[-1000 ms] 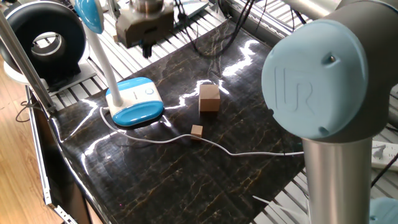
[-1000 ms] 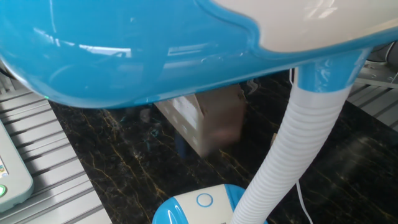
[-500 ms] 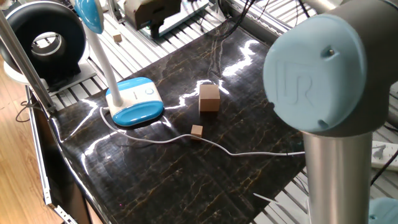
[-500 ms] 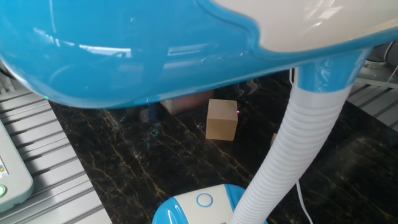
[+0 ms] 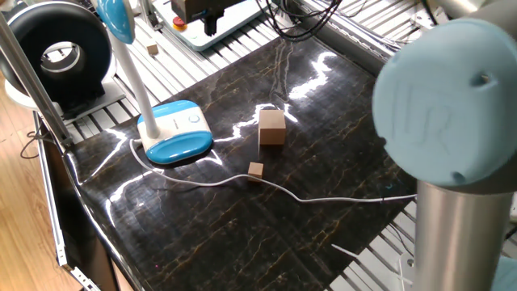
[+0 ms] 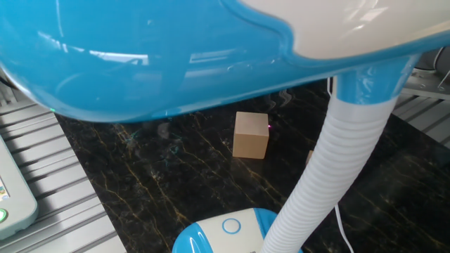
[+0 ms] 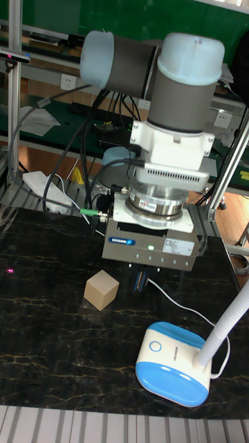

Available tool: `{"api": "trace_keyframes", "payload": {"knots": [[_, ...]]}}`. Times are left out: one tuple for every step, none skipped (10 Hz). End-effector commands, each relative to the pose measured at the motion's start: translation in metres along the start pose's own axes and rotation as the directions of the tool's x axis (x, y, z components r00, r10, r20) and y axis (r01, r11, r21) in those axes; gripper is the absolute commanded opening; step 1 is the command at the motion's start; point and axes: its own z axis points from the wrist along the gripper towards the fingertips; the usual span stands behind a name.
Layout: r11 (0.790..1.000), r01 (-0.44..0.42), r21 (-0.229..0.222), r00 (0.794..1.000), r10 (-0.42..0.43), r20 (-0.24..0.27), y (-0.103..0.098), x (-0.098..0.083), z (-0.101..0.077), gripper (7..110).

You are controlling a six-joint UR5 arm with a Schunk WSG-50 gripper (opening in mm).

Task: Turn off the desk lamp by pressing the button

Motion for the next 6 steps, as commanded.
{"api": "trace_keyframes", "payload": {"knots": [[1.000,-0.012,-0.011,1.000,0.012,0.007,0.0023,0.0103,-0.0127,7],[1.000,-0.014,-0.013,1.000,0.014,0.007,0.0021,0.0120,-0.0138,7],[1.000,-0.018,-0.019,1.000,0.018,0.010,0.0035,0.0121,-0.0144,7],[0.999,-0.019,-0.027,1.000,0.019,0.012,0.0055,0.0117,-0.0146,7],[0.999,-0.020,-0.032,1.000,0.020,0.014,0.0071,0.0114,-0.0145,7],[0.999,-0.020,-0.032,1.000,0.020,0.014,0.0074,0.0115,-0.0144,7]]}}
